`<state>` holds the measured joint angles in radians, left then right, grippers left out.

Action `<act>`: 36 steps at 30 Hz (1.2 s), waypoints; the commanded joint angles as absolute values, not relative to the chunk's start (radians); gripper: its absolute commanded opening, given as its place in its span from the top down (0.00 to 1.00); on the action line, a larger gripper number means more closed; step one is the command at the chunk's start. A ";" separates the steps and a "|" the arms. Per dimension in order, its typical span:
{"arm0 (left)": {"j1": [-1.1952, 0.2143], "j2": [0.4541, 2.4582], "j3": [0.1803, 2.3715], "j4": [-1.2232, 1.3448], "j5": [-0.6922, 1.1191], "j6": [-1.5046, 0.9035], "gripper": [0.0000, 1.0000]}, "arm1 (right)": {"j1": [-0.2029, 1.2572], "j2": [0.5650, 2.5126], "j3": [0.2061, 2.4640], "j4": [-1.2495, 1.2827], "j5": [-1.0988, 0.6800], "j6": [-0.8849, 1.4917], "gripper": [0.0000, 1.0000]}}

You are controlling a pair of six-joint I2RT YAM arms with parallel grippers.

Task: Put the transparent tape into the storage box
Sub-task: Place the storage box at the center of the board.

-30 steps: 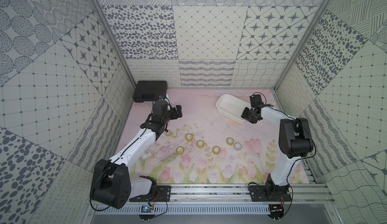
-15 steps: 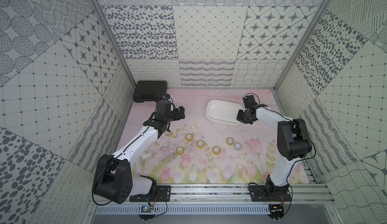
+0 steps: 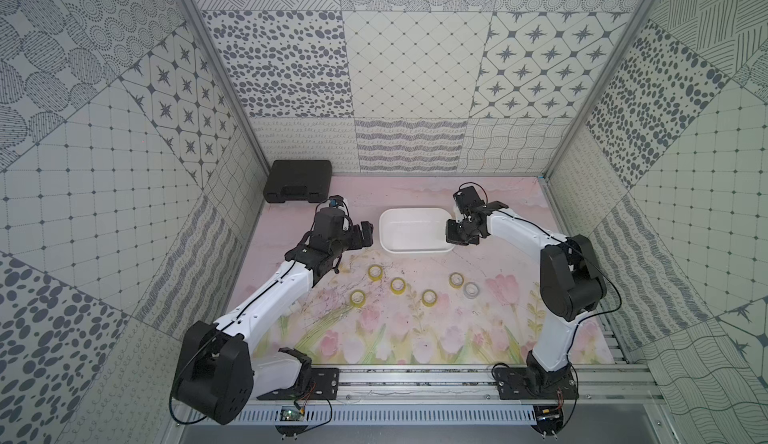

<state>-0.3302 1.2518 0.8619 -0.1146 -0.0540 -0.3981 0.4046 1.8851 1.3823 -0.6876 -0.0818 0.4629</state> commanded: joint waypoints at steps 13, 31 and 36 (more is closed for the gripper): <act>-0.354 1.210 0.824 -0.155 -0.061 -0.430 0.01 | 0.428 1.915 1.390 -0.692 -0.035 0.503 0.85; -0.354 1.216 0.857 -0.149 -0.141 -0.388 0.01 | 0.365 1.600 1.306 -0.807 -0.038 0.493 0.47; -0.355 1.216 0.849 -0.111 -0.131 -0.395 0.01 | 0.367 1.493 1.126 -0.858 -0.022 0.498 0.57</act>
<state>-0.3527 1.2228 0.8478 -0.1501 -0.1085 -0.4145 0.3592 1.5005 1.2114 -0.7914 -0.0231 0.4904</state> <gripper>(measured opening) 0.988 0.433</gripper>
